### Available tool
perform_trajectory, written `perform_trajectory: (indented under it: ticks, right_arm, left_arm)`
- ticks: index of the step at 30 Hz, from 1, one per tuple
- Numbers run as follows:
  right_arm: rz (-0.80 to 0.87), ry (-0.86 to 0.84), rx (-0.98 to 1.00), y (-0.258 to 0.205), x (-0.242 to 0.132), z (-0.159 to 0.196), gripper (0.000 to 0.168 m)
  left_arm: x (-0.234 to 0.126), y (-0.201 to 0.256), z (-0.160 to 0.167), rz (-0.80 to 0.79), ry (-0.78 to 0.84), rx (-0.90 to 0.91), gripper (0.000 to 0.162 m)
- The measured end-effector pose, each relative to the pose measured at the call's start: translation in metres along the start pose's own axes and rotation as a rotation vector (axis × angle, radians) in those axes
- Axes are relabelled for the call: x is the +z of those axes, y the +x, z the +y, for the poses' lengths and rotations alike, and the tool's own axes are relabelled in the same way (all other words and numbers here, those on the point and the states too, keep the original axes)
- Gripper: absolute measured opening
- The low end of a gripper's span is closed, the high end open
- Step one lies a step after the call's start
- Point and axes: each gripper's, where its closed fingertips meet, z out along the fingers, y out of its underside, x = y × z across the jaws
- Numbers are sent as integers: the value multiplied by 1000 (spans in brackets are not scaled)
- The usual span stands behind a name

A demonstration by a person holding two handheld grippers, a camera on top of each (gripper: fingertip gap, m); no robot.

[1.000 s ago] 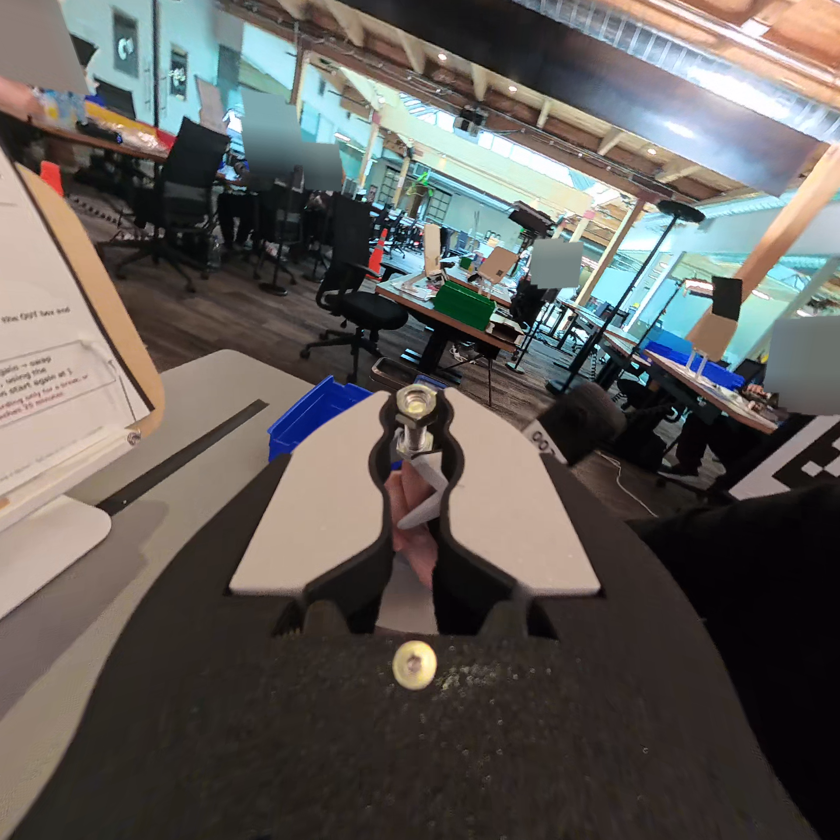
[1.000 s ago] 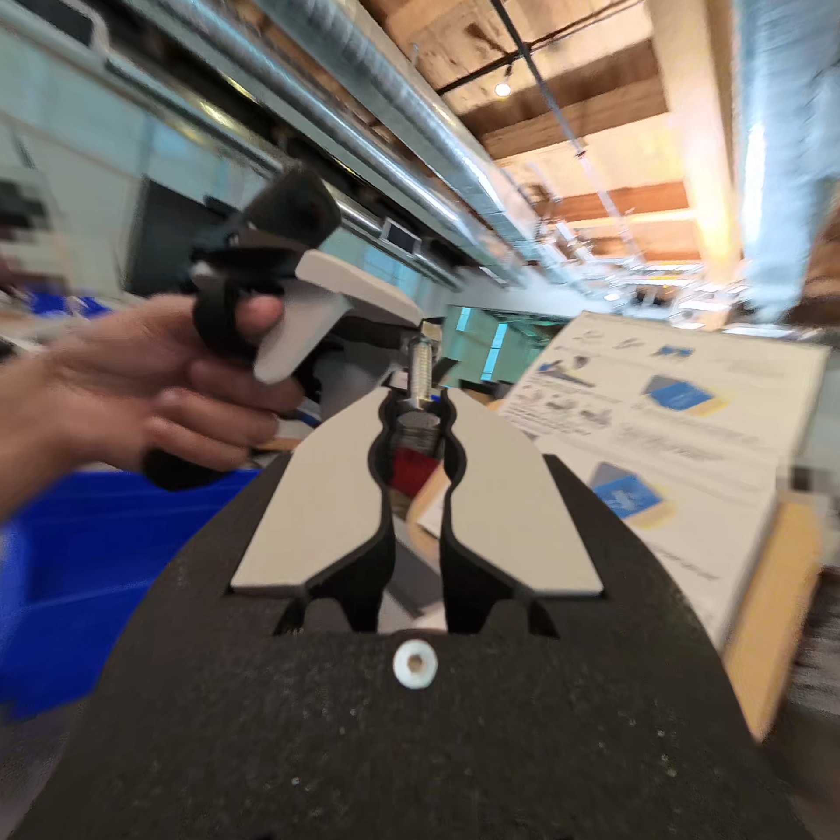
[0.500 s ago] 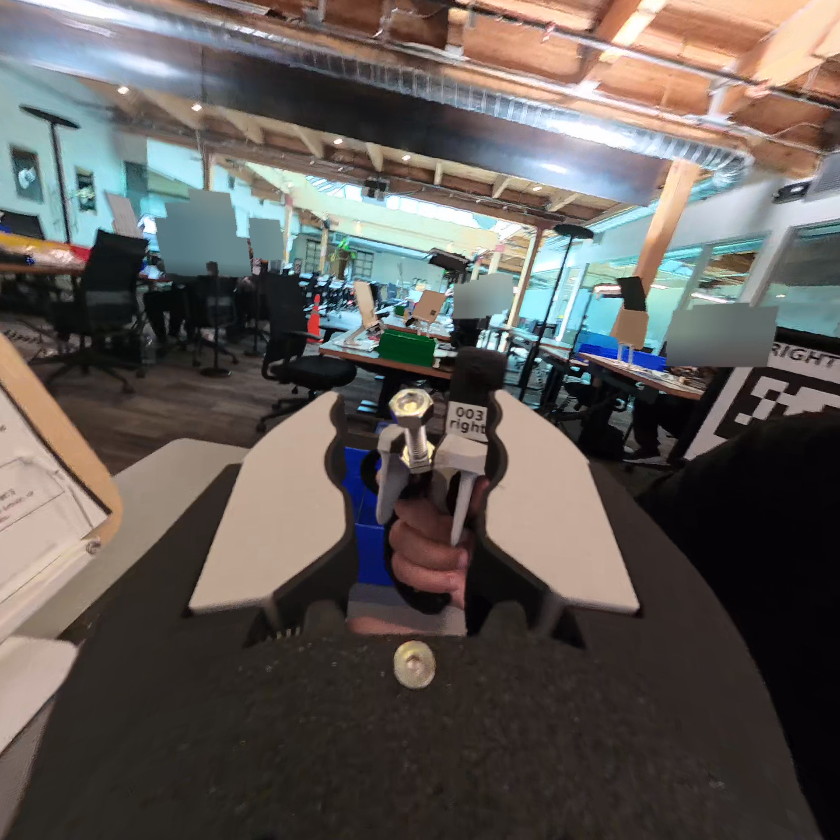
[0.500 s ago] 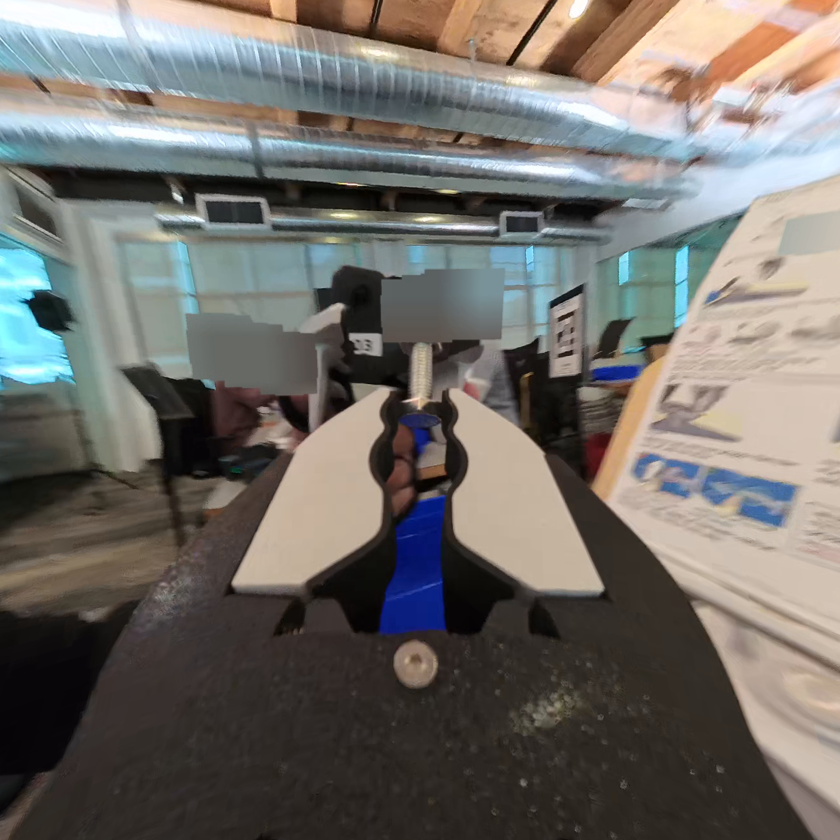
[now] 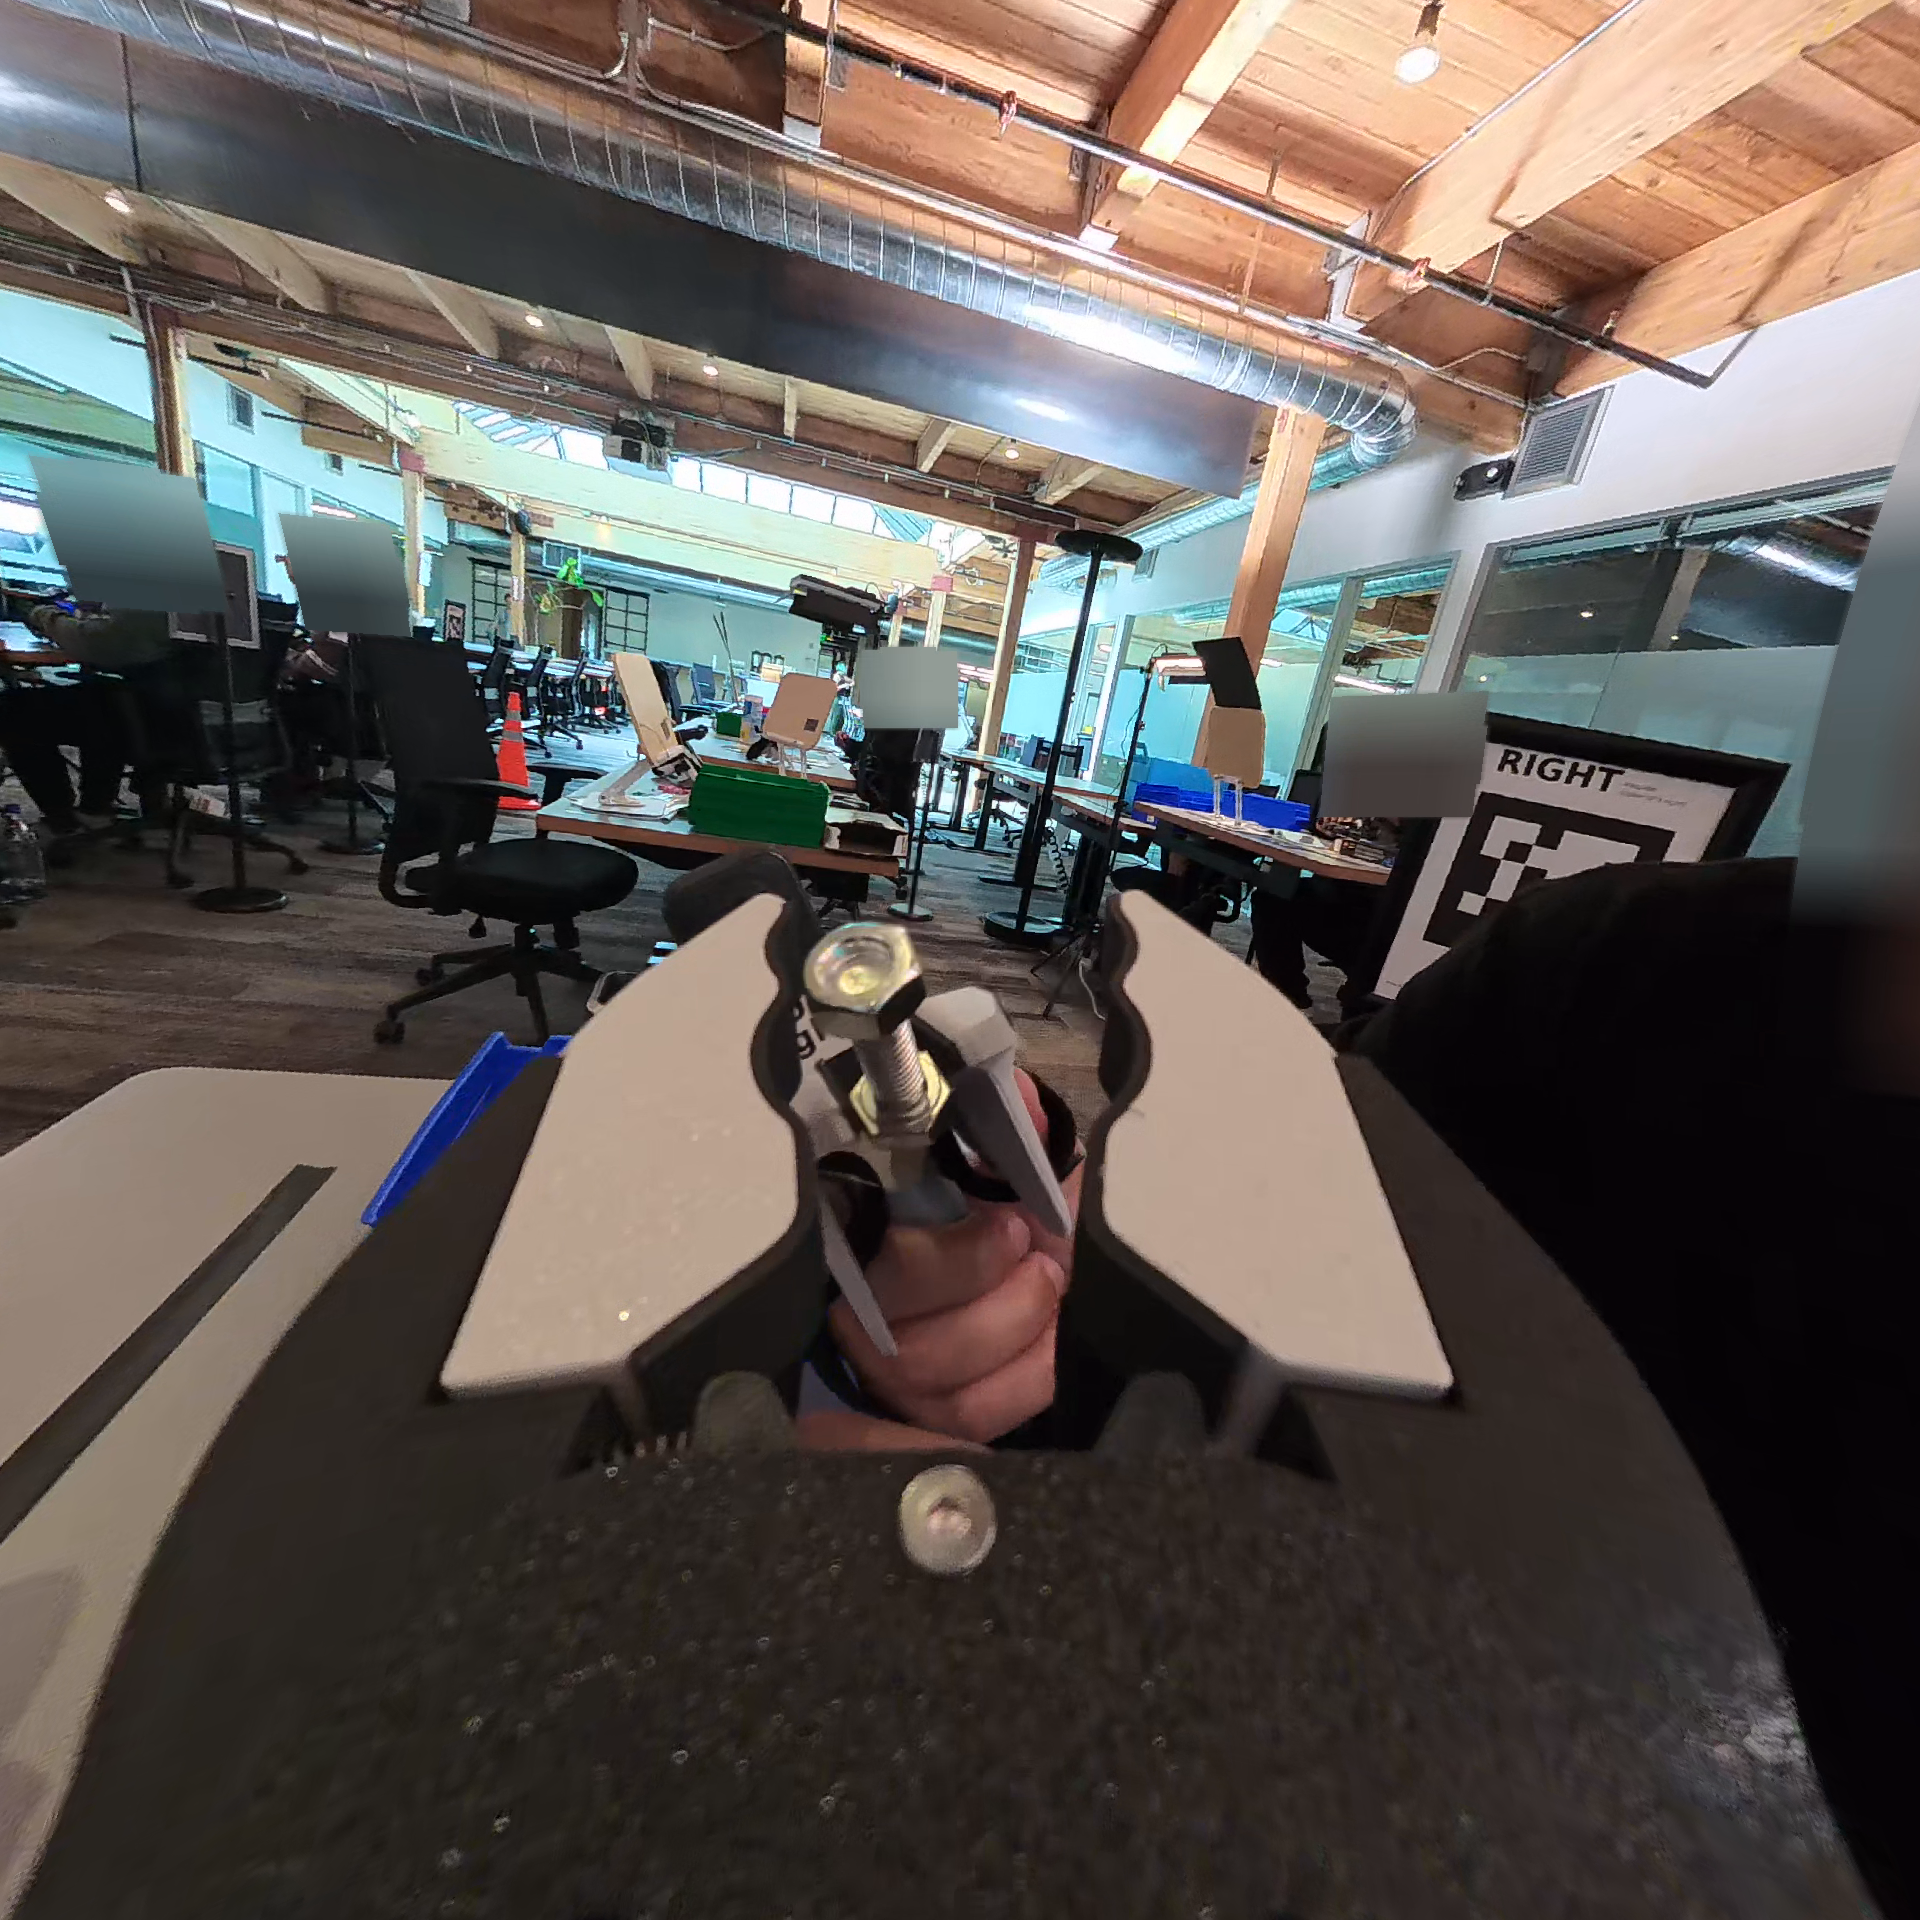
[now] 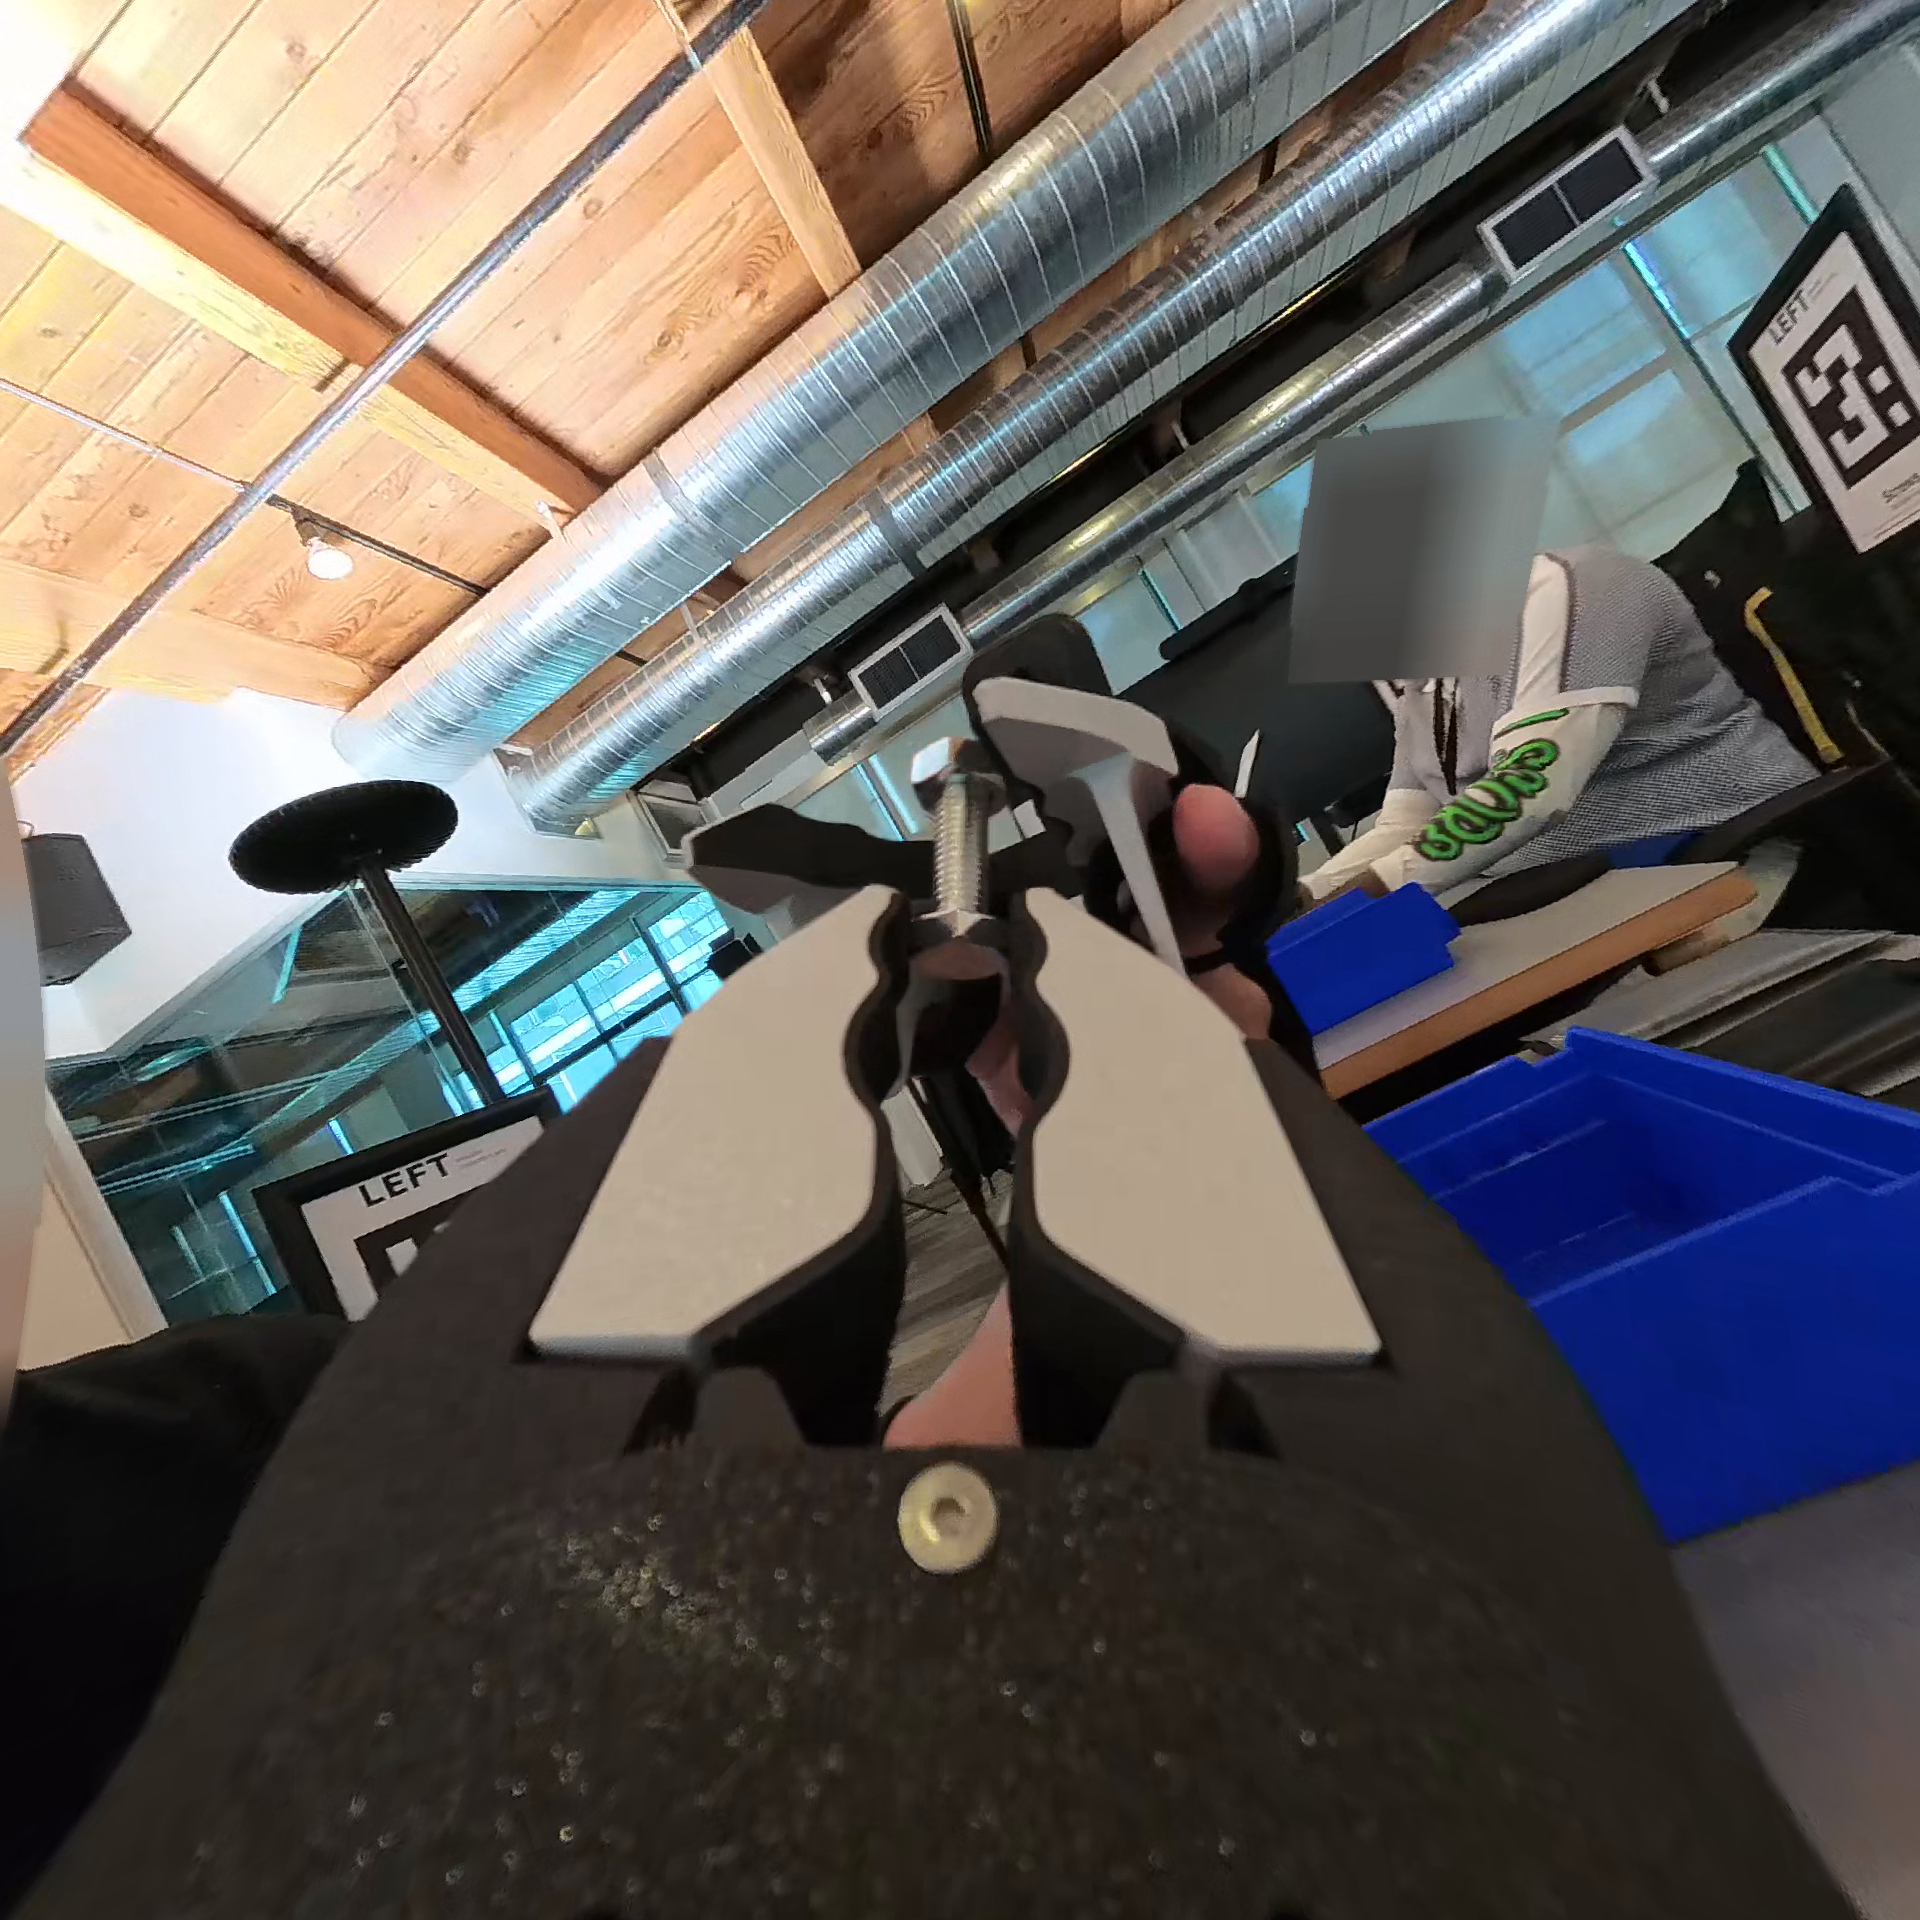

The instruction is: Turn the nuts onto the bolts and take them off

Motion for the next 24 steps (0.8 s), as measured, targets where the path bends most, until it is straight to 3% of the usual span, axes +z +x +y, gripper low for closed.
perform_trajectory:
  ticks: [4, 24]
  right_arm:
    - [24, 23, -22, 4, -4, -5, 18]
    - [31, 99, -74, 6, -15, -24, 18]
  left_arm:
    - [1, -2, 0, -29, -13, 7, 60]
    - [2, -12, 3, -110, -44, 12, 59]
